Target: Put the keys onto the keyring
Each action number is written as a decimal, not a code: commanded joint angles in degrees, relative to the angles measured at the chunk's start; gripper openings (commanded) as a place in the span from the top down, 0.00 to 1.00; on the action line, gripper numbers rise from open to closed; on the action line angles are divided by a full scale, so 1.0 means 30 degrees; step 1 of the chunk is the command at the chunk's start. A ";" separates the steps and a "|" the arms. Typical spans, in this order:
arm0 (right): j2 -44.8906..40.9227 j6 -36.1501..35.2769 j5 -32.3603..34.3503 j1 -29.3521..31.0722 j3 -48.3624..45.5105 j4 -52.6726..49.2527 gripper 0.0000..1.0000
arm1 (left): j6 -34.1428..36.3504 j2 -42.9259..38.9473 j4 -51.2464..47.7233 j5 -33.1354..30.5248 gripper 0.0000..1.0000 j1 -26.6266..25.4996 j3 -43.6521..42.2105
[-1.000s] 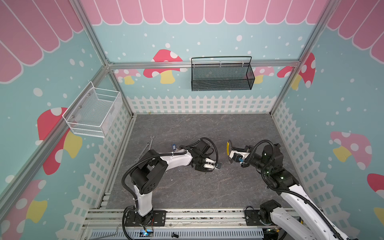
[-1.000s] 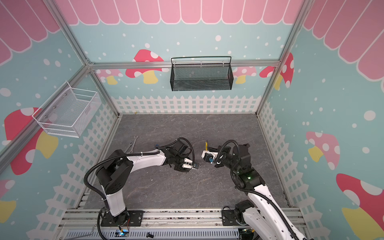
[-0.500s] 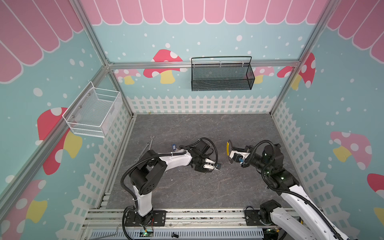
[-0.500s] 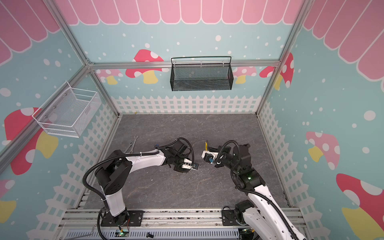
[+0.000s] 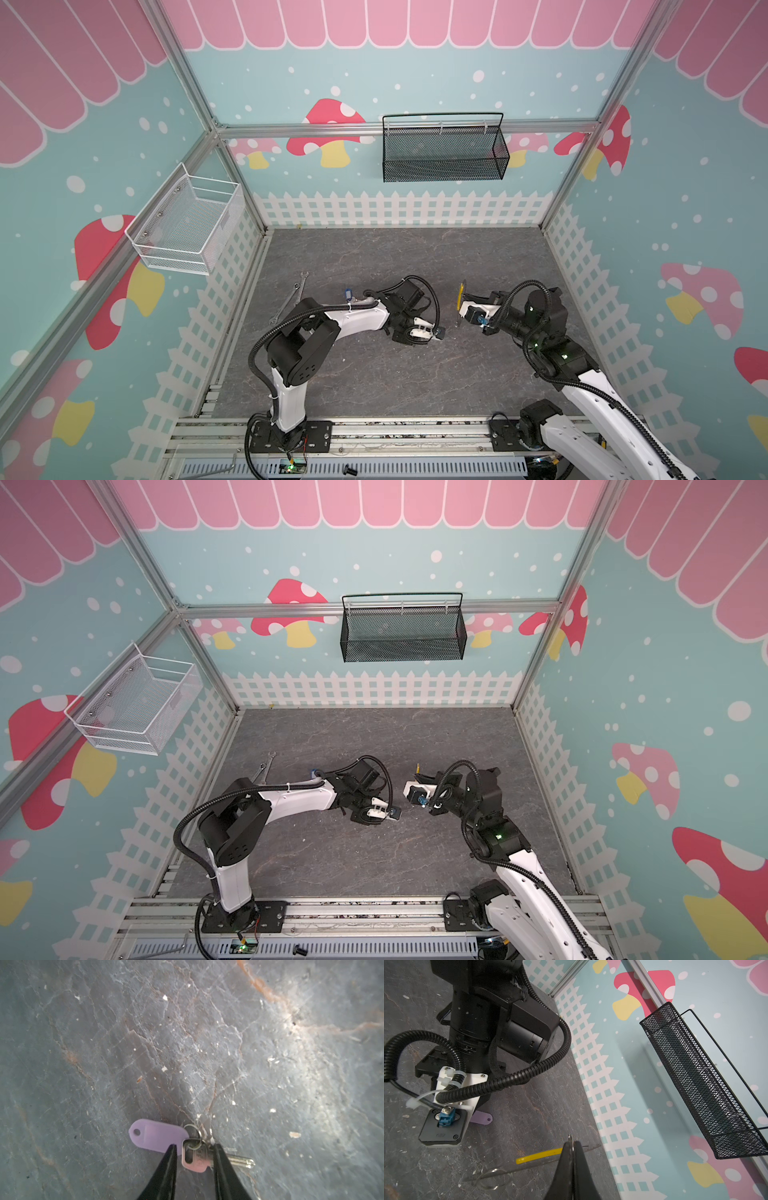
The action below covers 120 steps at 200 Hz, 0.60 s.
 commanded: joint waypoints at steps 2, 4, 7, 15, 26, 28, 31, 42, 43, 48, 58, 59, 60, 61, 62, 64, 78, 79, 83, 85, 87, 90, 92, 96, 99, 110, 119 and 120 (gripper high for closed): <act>-0.0117 -0.0453 -0.0349 -0.0062 0.0054 0.0118 1.00 | 0.0372 0.0535 -0.0908 -0.0128 0.75 -0.0104 0.0308; -0.0103 -0.0433 -0.0367 -0.0062 0.0054 0.0119 1.00 | 0.0374 0.0535 -0.0946 -0.0102 0.75 -0.0104 0.0319; -0.0091 -0.0453 -0.0372 -0.0062 0.0039 0.0119 1.00 | 0.0371 0.0535 -0.0988 -0.0095 0.75 -0.0104 0.0322; -0.0060 -0.0482 -0.0370 -0.0062 0.0025 0.0119 1.00 | 0.0348 0.0535 -0.1075 -0.0020 0.78 -0.0130 0.0351; -0.0078 -0.0485 -0.0367 -0.0062 -0.0004 0.0148 1.00 | 0.0243 0.0520 -0.1191 0.0050 0.81 -0.0155 0.0383; -0.0072 -0.0485 -0.0371 -0.0062 -0.0004 0.0148 1.00 | 0.0217 0.0509 -0.1214 0.0074 0.81 -0.0161 0.0382; -0.0057 -0.0485 -0.0383 -0.0062 -0.0005 0.0134 1.00 | 0.0161 0.0506 -0.1215 0.0092 0.82 -0.0188 0.0381; -0.0032 -0.0481 -0.0387 -0.0062 -0.0033 0.0178 1.00 | 0.0059 0.0534 -0.1343 0.0106 0.85 -0.0247 0.0453; -0.0031 -0.0483 -0.0394 -0.0062 -0.0034 0.0178 1.00 | 0.0026 0.0535 -0.1346 0.0109 0.86 -0.0249 0.0476; -0.0032 -0.0457 -0.0401 -0.0062 -0.0034 0.0199 1.00 | -0.0079 0.0560 -0.1488 0.0147 0.87 -0.0276 0.0534; -0.0060 -0.0429 -0.0402 -0.0061 -0.0034 0.0206 1.00 | -0.0260 0.0593 -0.1708 0.0229 0.90 -0.0302 0.0628; -0.0074 -0.0442 -0.0402 -0.0062 -0.0019 0.0206 1.00 | -0.0294 0.0593 -0.1734 0.0229 0.90 -0.0306 0.0637; -0.0067 -0.0434 -0.0402 -0.0062 -0.0027 0.0192 1.00 | -0.0311 0.0579 -0.1761 0.0243 0.91 -0.0307 0.0641; -0.0078 -0.0430 -0.0402 -0.0062 -0.0030 0.0185 1.00 | -0.0320 0.0586 -0.1790 0.0236 0.91 -0.0308 0.0672; -0.0083 -0.0428 -0.0416 -0.0062 -0.0032 0.0196 1.00 | -0.0339 0.0590 -0.1804 0.0232 0.92 -0.0309 0.0688; -0.0066 -0.0427 -0.0427 -0.0062 -0.0033 0.0204 1.00 | -0.0429 0.0592 -0.1844 0.0230 0.92 -0.0331 0.0678; -0.0115 -0.0397 -0.0430 -0.0062 -0.0062 0.0179 1.00 | -0.0843 0.0513 -0.2050 0.0241 0.95 -0.0375 0.0640; -0.0117 -0.0382 -0.0430 -0.0062 -0.0063 0.0193 1.00 | -0.0864 0.0495 -0.2066 0.0250 0.95 -0.0386 0.0628; -0.0138 -0.0381 -0.0471 -0.0062 -0.0063 0.0179 1.00 | -0.1003 0.0437 -0.2097 0.0230 0.96 -0.0422 0.0585; -0.0145 -0.0393 -0.0463 -0.0062 -0.0063 0.0185 1.00 | -0.1054 0.0408 -0.2086 0.0214 0.96 -0.0440 0.0549; -0.0140 -0.0381 -0.0475 -0.0062 -0.0078 0.0194 1.00 | -0.1125 0.0371 -0.2119 0.0203 0.97 -0.0452 0.0511; -0.0150 -0.0366 -0.0484 -0.0062 -0.0091 0.0213 1.00 | -0.1227 0.0309 -0.2112 0.0170 0.97 -0.0477 0.0456; -0.0148 -0.0367 -0.0488 -0.0062 -0.0092 0.0223 1.00 | -0.1307 0.0266 -0.2111 0.0155 0.97 -0.0483 0.0407; -0.0162 -0.0353 -0.0504 -0.0062 -0.0092 0.0223 1.00 | -0.1463 0.0196 -0.2131 0.0118 0.97 -0.0512 0.0319; -0.0149 -0.0344 -0.0517 -0.0062 -0.0114 0.0234 1.00 | -0.1628 0.0123 -0.2139 0.0076 0.98 -0.0540 0.0260; -0.0178 -0.0334 -0.0562 -0.0062 -0.0150 0.0323 1.00 | -0.2353 -0.0148 -0.2140 -0.0024 1.00 -0.0616 0.0079; -0.0217 -0.0309 -0.0597 -0.0062 -0.0178 0.0351 1.00 | -0.3247 -0.0429 -0.2166 -0.0115 1.00 -0.0658 -0.0048; -0.0212 -0.0309 -0.0587 -0.0062 -0.0179 0.0367 1.00 | -0.3355 -0.0460 -0.2168 -0.0119 1.00 -0.0659 -0.0068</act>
